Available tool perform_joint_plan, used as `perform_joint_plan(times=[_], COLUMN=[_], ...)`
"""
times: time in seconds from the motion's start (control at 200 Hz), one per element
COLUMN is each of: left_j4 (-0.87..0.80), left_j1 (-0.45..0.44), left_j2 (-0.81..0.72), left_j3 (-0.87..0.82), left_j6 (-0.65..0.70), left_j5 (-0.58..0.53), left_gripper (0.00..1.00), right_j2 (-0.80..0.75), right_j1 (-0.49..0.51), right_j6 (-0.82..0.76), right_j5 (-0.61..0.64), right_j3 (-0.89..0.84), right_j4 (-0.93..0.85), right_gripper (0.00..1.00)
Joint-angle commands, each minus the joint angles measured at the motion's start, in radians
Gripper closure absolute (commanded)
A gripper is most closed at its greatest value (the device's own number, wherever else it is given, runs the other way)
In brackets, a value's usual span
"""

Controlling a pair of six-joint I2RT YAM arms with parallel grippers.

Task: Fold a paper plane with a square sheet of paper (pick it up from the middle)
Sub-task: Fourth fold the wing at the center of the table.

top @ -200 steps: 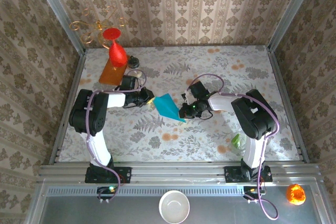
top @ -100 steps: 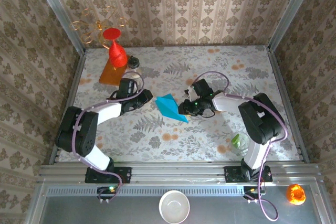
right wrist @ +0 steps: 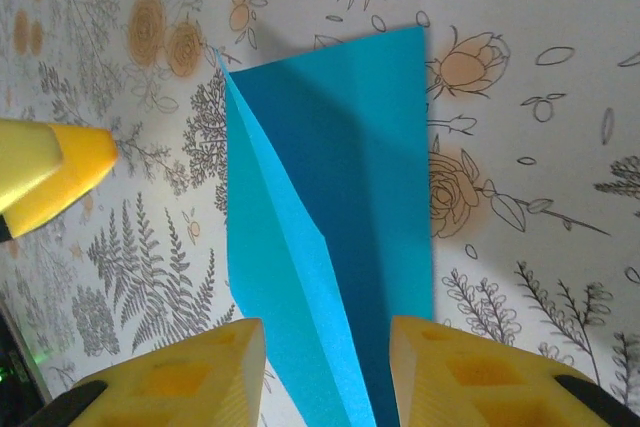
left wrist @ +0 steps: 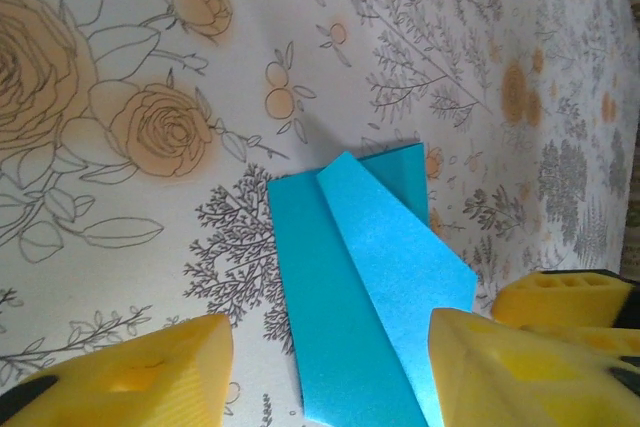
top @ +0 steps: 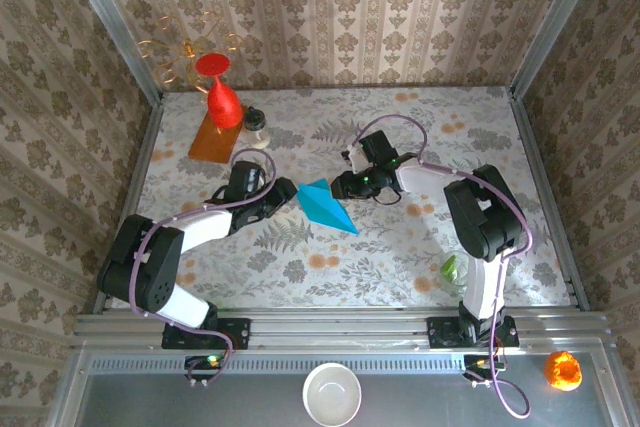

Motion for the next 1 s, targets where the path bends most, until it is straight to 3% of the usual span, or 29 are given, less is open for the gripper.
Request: perform_joint_plan(times=[0.0, 0.205, 0.33, 0.43, 0.68, 0.81, 0.995], left_j4=[0.037, 0.036, 0.051, 0.086, 0.229, 0.247, 0.334], left_j1=[-0.006, -0.004, -0.004, -0.004, -0.015, -0.077, -0.125], left_j2=[-0.004, -0.004, -0.012, -0.021, -0.056, -0.069, -0.038], left_j3=[-0.008, -0.004, -0.008, -0.010, -0.011, 0.021, 0.056], left_j6=[-0.023, -0.022, -0.022, -0.022, -0.056, -0.040, -0.066], left_j5=[0.009, 0.011, 0.025, 0.055, 0.141, 0.163, 0.190], left_gripper=[0.41, 0.39, 0.39, 0.39, 0.35, 0.31, 0.32], right_j2=[0.045, 0.101, 0.106, 0.071, -0.047, -0.089, -0.148], right_j1=[-0.002, -0.002, -0.002, -0.006, -0.064, -0.082, -0.102], right_j6=[-0.073, -0.092, -0.084, -0.048, 0.219, 0.360, 0.525], right_j5=[-0.060, -0.148, -0.191, -0.202, -0.297, -0.328, -0.346], right_j3=[0.042, 0.075, 0.080, 0.058, -0.041, -0.089, -0.160], right_j4=[-0.064, -0.058, -0.028, 0.033, 0.310, 0.438, 0.616], right_gripper=[0.60, 0.67, 0.83, 0.91, 0.94, 0.94, 0.94])
